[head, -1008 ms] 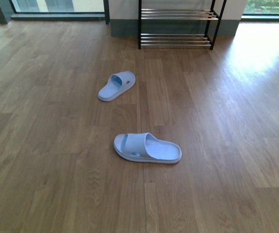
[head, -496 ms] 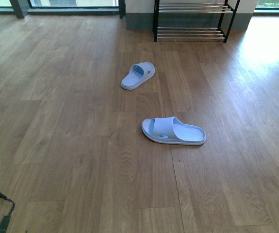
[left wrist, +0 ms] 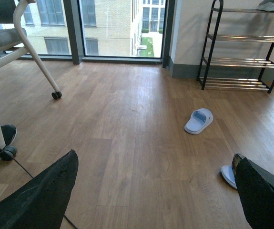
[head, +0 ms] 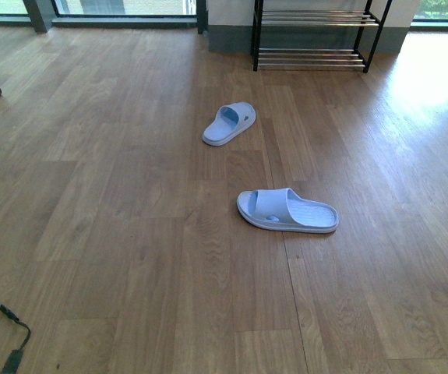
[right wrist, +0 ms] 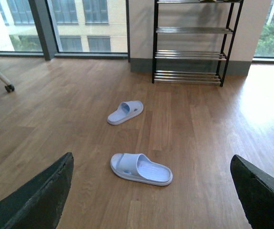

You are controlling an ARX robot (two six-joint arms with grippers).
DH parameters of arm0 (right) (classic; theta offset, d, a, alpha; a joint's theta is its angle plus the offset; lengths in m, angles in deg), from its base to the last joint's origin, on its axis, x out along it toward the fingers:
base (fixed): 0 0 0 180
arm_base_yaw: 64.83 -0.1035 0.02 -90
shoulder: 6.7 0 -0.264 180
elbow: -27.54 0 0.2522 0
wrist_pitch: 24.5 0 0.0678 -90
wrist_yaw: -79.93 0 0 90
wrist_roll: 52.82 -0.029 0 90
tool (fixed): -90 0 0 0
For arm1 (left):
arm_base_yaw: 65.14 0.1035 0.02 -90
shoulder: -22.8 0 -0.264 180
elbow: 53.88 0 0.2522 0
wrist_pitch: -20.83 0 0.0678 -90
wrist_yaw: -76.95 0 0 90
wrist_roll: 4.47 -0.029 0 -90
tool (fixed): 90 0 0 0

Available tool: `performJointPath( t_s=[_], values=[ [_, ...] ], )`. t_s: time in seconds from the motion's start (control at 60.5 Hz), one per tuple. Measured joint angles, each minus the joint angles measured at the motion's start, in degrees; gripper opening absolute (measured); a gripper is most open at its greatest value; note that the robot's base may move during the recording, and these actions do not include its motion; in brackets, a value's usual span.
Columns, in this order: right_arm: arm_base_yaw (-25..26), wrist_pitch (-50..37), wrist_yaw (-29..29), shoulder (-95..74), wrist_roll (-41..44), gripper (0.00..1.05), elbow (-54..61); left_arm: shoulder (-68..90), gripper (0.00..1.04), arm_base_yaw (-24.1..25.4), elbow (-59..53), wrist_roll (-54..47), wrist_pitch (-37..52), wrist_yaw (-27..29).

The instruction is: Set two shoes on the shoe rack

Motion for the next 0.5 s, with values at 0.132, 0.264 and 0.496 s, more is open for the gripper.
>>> performJointPath(
  t_s=[0.132,0.264,0.496],
  values=[
    [0.0,0.0,0.0,0.0,0.0,0.95,0.0,0.0,0.95,0.0,0.0,0.0,0.0,0.0],
    [0.0,0.0,0.2,0.0,0.0,0.95,0.0,0.0,0.95,0.0,0.0,0.0,0.0,0.0],
    [0.0,0.1,0.0,0.0,0.0,0.95,0.0,0.0,0.95,0.0,0.0,0.0,0.0,0.1]
  ],
)
